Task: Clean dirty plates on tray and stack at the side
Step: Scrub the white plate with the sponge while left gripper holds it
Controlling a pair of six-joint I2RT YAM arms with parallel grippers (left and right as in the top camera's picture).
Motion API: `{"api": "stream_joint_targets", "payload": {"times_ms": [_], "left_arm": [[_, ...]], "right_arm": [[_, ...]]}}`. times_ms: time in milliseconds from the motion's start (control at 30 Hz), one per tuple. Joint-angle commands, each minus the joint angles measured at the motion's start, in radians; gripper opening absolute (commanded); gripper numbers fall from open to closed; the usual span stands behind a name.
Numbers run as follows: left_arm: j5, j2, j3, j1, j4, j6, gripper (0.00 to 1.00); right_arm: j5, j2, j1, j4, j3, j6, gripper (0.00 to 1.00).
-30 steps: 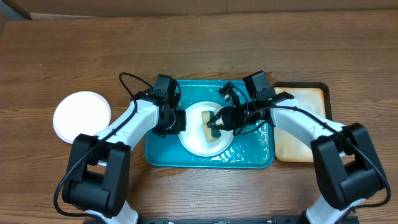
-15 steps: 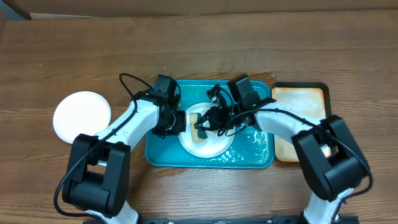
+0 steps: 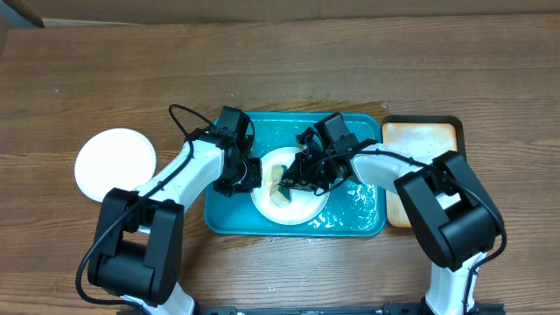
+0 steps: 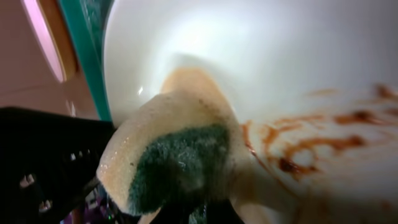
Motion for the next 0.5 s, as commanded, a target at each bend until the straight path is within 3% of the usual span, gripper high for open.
{"api": "stream_joint_targets", "payload": {"times_ms": [0, 200, 467], "left_arm": [[-0.034, 0.023, 0.008, 0.0, -0.016, 0.008, 0.04], [-0.041, 0.023, 0.008, 0.002, -0.034, 0.008, 0.04], [-0.053, 0.024, 0.008, 0.003, -0.066, 0.007, 0.04]], "right_arm": [[0.272, 0.007, -0.042, -0.164, 0.034, 0.039, 0.04], [0.558, 0.007, -0.049, -0.456, 0.202, -0.025, 0.04], [0.761, 0.007, 0.007, -0.625, 0.351, -0.063, 0.04]]}}
